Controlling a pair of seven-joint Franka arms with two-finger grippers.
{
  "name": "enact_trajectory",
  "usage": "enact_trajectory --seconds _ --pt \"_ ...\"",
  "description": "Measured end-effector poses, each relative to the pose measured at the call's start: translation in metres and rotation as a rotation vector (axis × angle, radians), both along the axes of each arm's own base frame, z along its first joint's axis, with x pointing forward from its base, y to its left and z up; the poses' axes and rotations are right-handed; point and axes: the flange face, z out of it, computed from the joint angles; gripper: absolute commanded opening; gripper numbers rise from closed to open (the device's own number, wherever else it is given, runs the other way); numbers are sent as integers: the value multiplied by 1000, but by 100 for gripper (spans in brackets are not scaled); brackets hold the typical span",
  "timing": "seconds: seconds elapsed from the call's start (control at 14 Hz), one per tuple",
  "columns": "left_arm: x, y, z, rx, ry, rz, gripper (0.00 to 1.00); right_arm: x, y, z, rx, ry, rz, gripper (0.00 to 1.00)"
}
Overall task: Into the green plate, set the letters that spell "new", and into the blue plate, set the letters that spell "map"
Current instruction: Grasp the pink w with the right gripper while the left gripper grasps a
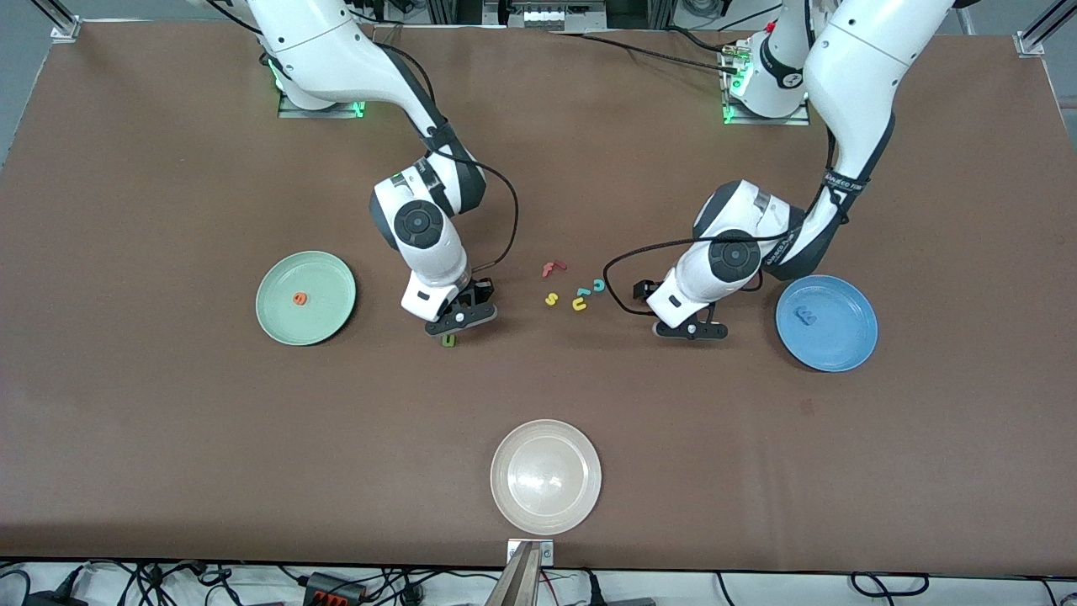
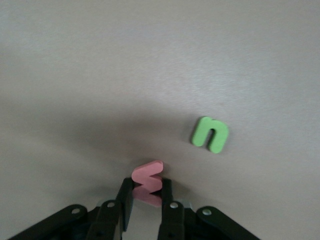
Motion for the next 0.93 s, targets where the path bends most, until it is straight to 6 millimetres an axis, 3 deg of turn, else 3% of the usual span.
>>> enact_trajectory --seconds 0.22,0.36,0.5,0.57,0.72,0.93 --pt "-4 -2 -13 -12 -5 3 68 19 -34 18 -30 45 -59 3" --pt "-8 -1 -20 -12 3 4 57 32 -72 44 -65 116 -120 3" --pt "-9 -1 -23 -12 6 4 40 40 -119 73 -105 189 -161 3" --pt "-9 0 -22 -12 5 6 24 39 -140 83 -116 214 -179 3" --pt "-7 2 -20 -10 2 11 8 28 -175 84 -137 252 -222 3" --pt "-5 4 -17 -8 0 14 8 16 -219 59 -170 298 -282 4"
